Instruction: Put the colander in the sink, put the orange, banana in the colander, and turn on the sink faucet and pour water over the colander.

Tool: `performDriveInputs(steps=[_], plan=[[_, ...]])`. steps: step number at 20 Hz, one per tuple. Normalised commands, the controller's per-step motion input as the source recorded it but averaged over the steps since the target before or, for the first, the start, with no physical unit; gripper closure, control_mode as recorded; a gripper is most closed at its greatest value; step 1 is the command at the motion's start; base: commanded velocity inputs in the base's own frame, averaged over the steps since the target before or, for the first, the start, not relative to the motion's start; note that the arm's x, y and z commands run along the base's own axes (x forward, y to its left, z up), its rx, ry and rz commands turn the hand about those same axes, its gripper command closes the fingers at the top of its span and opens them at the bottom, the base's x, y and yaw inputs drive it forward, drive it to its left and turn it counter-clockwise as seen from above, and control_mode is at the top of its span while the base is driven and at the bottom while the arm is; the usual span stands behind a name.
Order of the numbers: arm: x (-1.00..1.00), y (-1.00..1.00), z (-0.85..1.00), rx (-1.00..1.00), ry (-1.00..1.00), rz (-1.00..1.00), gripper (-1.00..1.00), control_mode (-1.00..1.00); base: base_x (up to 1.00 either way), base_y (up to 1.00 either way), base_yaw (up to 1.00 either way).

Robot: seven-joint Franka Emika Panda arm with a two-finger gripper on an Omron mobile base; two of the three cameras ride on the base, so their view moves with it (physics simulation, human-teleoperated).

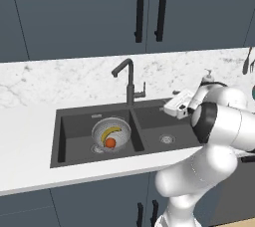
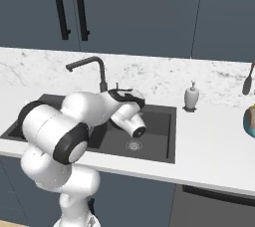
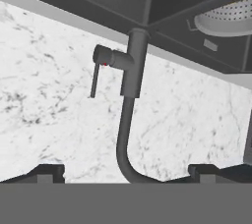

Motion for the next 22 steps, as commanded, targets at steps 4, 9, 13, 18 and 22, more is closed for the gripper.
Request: performDriveInputs(steps=[4, 9, 13, 18, 22], plan=[[0.31, 0.11, 0.0, 0.0, 0.0, 0.0, -1.0, -1.0, 0.0, 0.0, 0.0], [0.46, 0.25, 0.0, 0.0, 0.0, 0.0, -1.0, -1.0, 0.0, 0.0, 0.0], [0.54, 0.22, 0.0, 0.0, 0.0, 0.0, -1.0, -1.0, 0.0, 0.0, 0.0], [0.47, 0.16, 0.0, 0.0, 0.0, 0.0, -1.0, -1.0, 0.0, 0.0, 0.0], [0.32, 0.14, 0.0, 0.0, 0.0, 0.0, -1.0, -1.0, 0.0, 0.0, 0.0]])
